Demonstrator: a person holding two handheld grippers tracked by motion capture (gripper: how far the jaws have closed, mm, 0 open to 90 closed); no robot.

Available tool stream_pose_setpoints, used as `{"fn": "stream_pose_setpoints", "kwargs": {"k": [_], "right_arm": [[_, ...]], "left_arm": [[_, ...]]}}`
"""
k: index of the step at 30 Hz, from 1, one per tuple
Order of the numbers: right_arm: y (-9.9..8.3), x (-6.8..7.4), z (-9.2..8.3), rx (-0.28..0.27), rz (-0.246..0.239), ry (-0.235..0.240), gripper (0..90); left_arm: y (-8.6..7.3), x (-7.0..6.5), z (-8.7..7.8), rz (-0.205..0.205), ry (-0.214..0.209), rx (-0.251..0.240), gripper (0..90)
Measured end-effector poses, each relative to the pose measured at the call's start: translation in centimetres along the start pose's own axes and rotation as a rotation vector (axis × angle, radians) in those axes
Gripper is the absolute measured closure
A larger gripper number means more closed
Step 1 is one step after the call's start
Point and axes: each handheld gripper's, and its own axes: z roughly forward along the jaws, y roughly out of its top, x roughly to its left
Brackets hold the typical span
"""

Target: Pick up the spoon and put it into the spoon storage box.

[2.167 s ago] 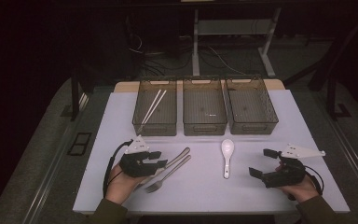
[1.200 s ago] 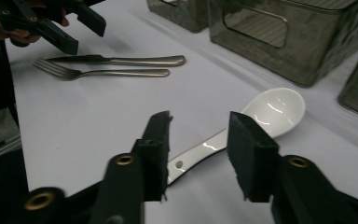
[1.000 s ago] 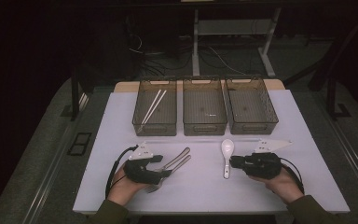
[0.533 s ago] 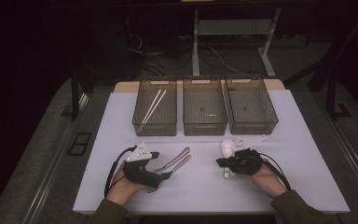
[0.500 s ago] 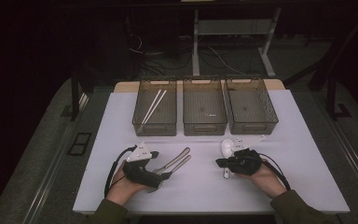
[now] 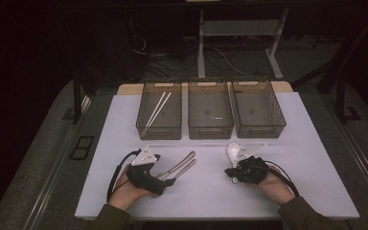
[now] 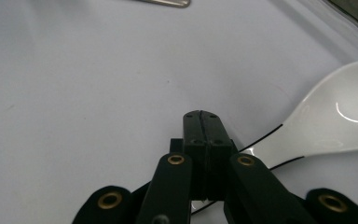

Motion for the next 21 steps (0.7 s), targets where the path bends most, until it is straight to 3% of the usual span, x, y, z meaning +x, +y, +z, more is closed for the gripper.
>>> {"fn": "stream_pose_setpoints", "kwargs": {"k": [21], "right_arm": [[-1.8,-1.4,-2.1,0.052,0.049,-0.057,89.8]], "left_arm": [[0.0,-0.4,0.0,0.011,-0.011,0.017,0.0]]}}
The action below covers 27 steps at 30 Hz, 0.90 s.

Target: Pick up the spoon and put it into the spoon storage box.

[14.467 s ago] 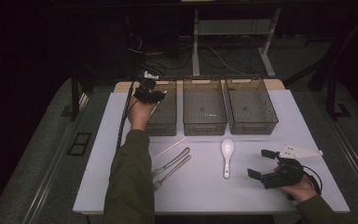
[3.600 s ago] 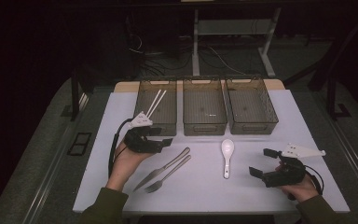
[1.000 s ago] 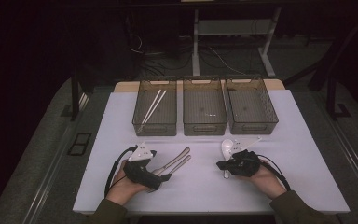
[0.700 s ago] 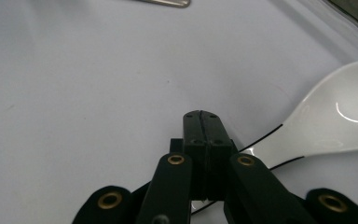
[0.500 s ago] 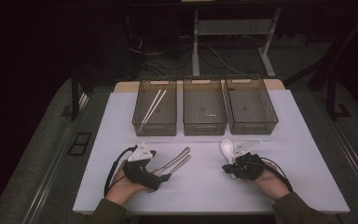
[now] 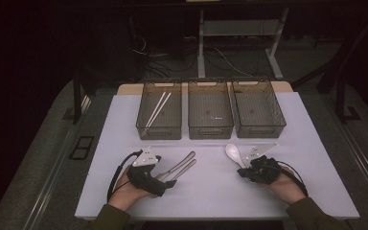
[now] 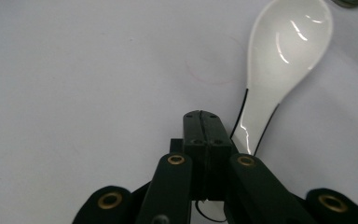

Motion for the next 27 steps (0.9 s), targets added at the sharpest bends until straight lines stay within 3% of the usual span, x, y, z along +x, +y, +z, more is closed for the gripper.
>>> {"fn": "stream_pose_setpoints", "kwargs": {"k": [27], "right_arm": [[-1.1,-3.2,-1.4,0.001,0.073,-0.092,89.8]], "left_arm": [[-0.1,0.0,0.1,0.013,-0.008,0.003,0.0]]}}
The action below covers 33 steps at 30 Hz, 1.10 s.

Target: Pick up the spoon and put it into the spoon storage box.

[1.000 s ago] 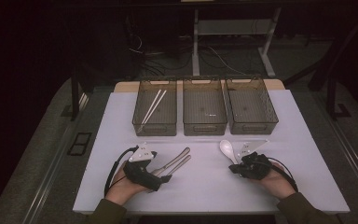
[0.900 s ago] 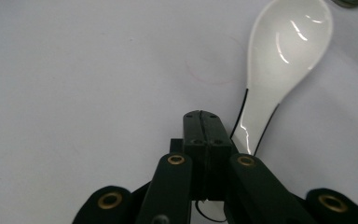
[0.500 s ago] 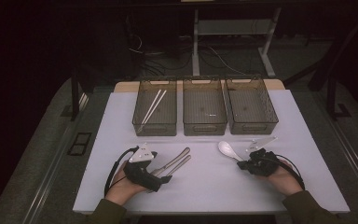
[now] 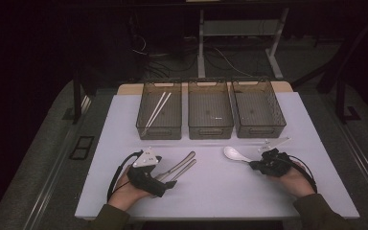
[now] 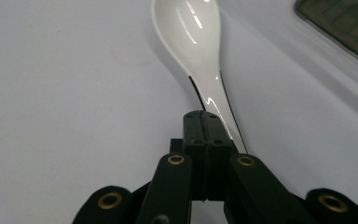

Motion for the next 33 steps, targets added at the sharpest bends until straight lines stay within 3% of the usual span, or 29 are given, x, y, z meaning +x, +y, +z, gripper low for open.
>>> {"fn": "stream_pose_setpoints", "kwargs": {"k": [17,25,28,33], "right_arm": [[-0.5,-3.1,-0.3,-0.063,0.07,-0.061,89.8],[-0.6,-3.5,-0.4,-0.079,0.086,-0.058,89.8],[-0.4,-3.2,-1.0,-0.132,0.098,-0.031,80.5],[0.3,-2.6,-1.7,-0.223,0.12,0.049,55.6]], "left_arm": [[0.0,-0.1,0.1,0.0,0.002,0.001,0.0],[0.0,-0.1,0.1,-0.001,0.0,-0.001,0.0],[0.0,-0.1,0.1,-0.001,-0.001,-0.001,0.0],[0.0,0.0,0.0,-0.008,0.0,-0.005,0.0]]}}
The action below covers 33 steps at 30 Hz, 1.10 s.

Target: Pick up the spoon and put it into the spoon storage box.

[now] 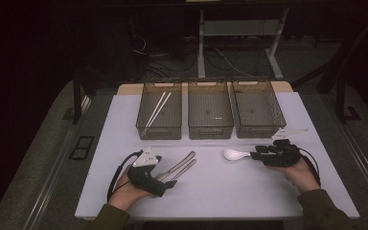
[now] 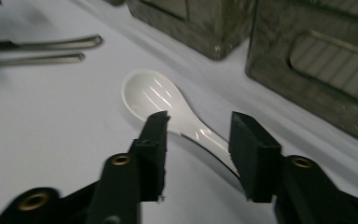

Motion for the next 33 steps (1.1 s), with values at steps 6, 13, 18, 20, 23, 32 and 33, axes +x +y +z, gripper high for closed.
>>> {"fn": "stream_pose_setpoints", "kwargs": {"k": [6,13,18,20,23,32,33], "right_arm": [[1.8,0.6,1.4,-0.001,-0.027,0.059,33.3],[3.6,0.4,3.3,0.002,-0.05,0.065,30.7],[4.0,0.3,4.6,0.0,-0.037,0.086,31.3],[3.8,0.4,4.9,0.019,-0.04,0.091,32.2],[3.5,0.5,5.0,0.043,-0.042,0.093,33.2],[2.8,0.6,5.9,0.092,-0.059,0.089,33.7],[2.8,0.6,6.0,0.094,-0.058,0.089,33.8]], "left_arm": [[0.0,0.0,0.0,0.001,0.0,-0.002,0.0],[0.0,0.0,0.0,-0.007,0.0,-0.008,0.0],[0.0,0.0,-0.1,-0.004,-0.002,-0.009,0.0],[0.0,0.0,0.0,-0.003,-0.004,-0.01,0.0],[0.0,0.1,0.0,-0.003,-0.004,-0.007,0.0],[0.0,0.1,0.0,-0.003,-0.006,-0.005,0.0],[0.0,0.1,0.0,-0.004,-0.005,-0.006,0.0]]}}
